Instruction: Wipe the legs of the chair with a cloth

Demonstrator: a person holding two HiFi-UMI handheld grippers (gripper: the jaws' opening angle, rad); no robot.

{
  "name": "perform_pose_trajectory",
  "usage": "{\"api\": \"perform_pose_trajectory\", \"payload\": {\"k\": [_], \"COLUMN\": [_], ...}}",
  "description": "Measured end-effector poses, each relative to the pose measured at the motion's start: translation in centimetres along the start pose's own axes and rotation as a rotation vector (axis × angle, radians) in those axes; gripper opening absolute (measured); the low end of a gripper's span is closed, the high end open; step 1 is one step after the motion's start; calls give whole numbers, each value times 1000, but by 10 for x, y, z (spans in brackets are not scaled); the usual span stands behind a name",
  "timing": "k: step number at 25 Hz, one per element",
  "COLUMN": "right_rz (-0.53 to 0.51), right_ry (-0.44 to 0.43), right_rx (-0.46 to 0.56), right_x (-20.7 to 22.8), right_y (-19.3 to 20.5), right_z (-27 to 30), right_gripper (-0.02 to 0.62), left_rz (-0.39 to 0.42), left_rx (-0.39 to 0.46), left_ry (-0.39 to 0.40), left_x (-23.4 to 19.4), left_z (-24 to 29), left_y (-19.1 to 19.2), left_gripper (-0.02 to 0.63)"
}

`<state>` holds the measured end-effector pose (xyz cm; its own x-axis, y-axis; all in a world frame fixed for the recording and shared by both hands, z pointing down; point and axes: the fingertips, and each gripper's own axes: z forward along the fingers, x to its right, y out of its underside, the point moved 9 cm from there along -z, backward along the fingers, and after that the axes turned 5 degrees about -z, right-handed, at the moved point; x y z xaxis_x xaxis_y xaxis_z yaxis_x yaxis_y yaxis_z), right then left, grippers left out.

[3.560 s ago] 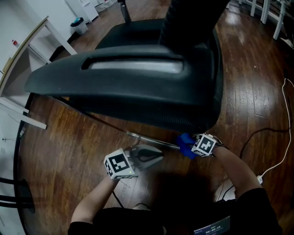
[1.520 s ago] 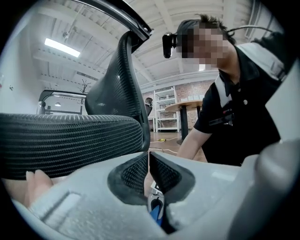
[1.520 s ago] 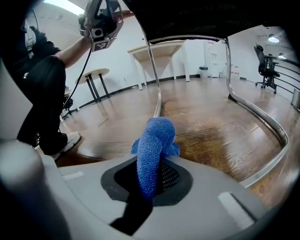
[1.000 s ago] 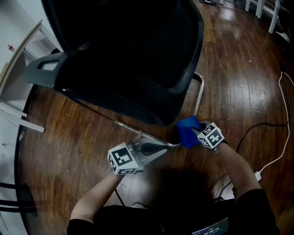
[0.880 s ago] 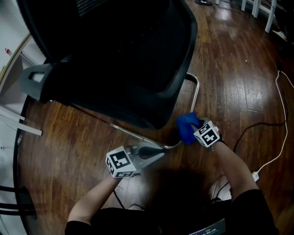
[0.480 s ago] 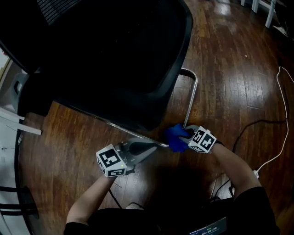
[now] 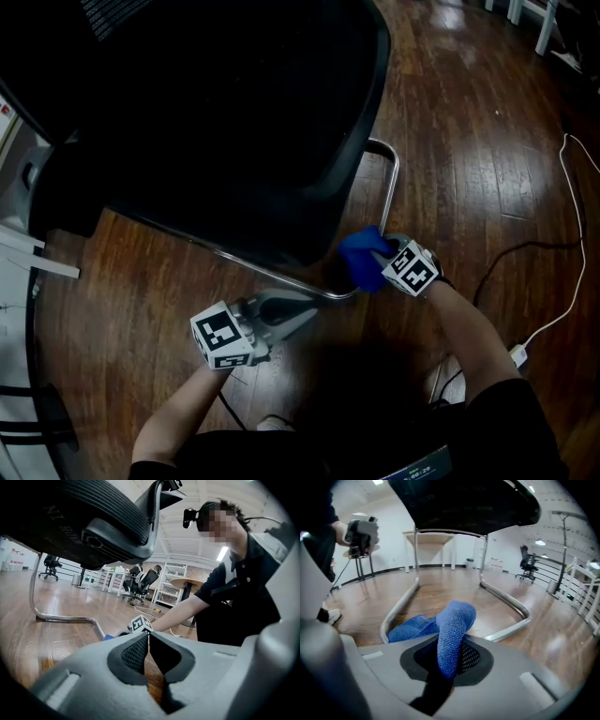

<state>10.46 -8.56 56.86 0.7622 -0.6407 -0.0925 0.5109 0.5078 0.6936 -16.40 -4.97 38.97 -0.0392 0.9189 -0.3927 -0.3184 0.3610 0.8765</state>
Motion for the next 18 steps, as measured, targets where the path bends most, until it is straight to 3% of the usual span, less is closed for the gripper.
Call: {"api": "perform_pose_trajectory", "payload": {"k": [2,4,7,10,15,18], "right_rz": [77,115,85,38,-47,-97], "right_ry": [102,102,-25,-160,-200,-264], "right_rx": [-22,-32,-42,-65,-82,-89], "right_x": [21,25,10,-17,-43,-46], "right_y": [3,5,8,10,-2,-5], "right_z": [-1,-3,-10,-17,-14,-10], "right_gripper": [52,52,52,52,52,54], "left_rz": [-4,9,25,40,9,61], "left_rx": [-8,-5,-1,-72,-25,38], "left_ry": [8,18,45,63,73,94], "left_x": [3,9,26,49,57,51], "left_z": [-4,-4,8,26,54,68], "left_y": [-1,-9,-29,-44,-44,-34], "left_gripper": [2,2,2,2,2,2]}}
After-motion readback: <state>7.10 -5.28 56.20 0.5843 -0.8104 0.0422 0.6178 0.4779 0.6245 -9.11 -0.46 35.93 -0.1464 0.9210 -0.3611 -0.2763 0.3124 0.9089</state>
